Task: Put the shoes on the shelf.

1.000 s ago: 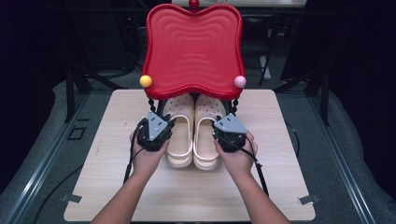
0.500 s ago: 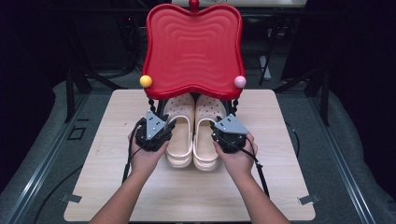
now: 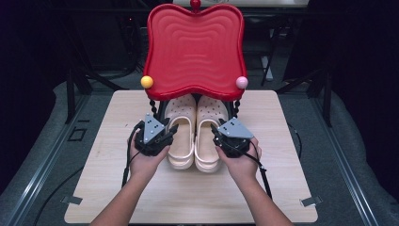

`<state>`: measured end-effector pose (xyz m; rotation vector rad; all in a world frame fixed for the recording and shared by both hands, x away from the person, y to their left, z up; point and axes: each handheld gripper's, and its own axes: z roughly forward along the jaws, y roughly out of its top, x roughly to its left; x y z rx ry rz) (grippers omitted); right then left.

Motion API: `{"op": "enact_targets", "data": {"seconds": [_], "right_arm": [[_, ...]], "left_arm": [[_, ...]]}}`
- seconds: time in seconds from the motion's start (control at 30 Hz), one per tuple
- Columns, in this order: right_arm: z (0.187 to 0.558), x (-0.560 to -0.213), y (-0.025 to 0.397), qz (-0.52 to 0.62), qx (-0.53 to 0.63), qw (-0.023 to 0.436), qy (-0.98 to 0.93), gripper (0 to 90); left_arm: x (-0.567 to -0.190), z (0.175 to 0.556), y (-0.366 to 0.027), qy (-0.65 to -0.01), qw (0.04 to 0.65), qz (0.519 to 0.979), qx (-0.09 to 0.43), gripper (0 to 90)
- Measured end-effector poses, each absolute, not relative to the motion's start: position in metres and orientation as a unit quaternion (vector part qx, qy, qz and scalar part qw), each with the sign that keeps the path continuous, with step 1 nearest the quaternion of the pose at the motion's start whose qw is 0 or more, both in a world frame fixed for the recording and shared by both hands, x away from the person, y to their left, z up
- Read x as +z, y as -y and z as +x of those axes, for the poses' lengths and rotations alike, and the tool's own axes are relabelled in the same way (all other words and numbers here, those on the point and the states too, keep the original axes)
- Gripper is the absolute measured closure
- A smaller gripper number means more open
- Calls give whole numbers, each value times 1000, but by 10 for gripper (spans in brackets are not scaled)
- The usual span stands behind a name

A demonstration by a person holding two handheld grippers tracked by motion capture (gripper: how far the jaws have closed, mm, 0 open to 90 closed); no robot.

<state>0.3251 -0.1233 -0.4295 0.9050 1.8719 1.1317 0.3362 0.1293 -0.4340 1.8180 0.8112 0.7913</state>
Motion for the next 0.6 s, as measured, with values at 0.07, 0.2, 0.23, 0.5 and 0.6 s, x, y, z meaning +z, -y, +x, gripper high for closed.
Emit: {"op": "enact_targets", "data": {"seconds": [0.07, 0.2, 0.23, 0.5, 0.6], "right_arm": [[317, -425, 125, 352, 446, 373, -734, 659], [304, -420, 128, 346, 453, 365, -736, 664], [304, -420, 128, 346, 453, 365, -736, 664], [271, -419, 131, 329, 474, 352, -737, 695], [262, -423, 133, 332, 479, 347, -735, 697]], "left_arm": [[-431, 330, -134, -330, 486, 745, 316, 621], [-429, 320, -142, -330, 505, 740, 297, 622], [-429, 320, -142, -330, 505, 740, 297, 622], [-428, 295, -160, -332, 524, 729, 290, 629], [-430, 287, -164, -331, 522, 732, 286, 640]]}}
